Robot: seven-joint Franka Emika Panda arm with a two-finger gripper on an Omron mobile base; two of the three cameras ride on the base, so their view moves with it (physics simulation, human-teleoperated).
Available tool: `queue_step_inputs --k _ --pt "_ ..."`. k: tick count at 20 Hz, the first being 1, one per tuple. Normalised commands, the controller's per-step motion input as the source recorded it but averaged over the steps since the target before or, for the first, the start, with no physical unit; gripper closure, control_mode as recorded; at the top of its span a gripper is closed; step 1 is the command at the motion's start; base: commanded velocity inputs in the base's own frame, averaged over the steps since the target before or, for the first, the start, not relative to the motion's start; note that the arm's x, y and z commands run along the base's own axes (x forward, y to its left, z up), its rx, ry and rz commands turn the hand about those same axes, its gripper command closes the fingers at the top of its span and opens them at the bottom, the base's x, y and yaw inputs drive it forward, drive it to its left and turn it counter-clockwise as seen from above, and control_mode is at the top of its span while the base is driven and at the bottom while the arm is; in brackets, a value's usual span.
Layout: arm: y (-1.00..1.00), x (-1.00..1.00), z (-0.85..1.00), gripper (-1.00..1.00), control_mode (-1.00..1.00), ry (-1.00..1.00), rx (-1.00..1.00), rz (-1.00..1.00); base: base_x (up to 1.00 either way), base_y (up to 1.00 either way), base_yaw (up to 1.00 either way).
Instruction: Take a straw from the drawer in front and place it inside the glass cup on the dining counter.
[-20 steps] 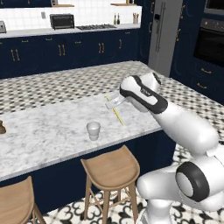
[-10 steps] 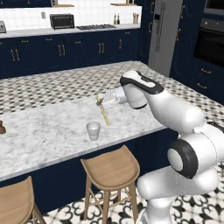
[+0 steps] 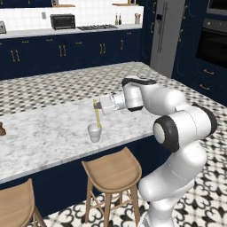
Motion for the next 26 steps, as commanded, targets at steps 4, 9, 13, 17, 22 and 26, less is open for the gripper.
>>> queue_step_inputs --k 4,9,13,17,22,26 --pt "0.09 0.44 -0.22 1.00 -1.00 -0.02 0.01 0.09 0.00 0.00 0.00" --pt "0.16 0.40 -0.19 1.00 -1.00 -0.02 0.00 0.04 0.00 0.00 0.00" --pt "0.25 0.38 -0.29 1.00 -1.00 0.00 0.00 0.04 0.00 0.00 0.00" --pt "0.17 0.20 -0.38 1.00 -1.00 0.00 0.00 0.03 0.00 0.00 0.00" --pt "0.12 0.28 -0.25 1.00 -1.00 -0.04 0.00 0.03 0.00 0.00 0.00" --pt "0.04 0.03 -0.14 1.00 -1.00 -0.06 0.00 0.02 0.00 0.00 0.00"
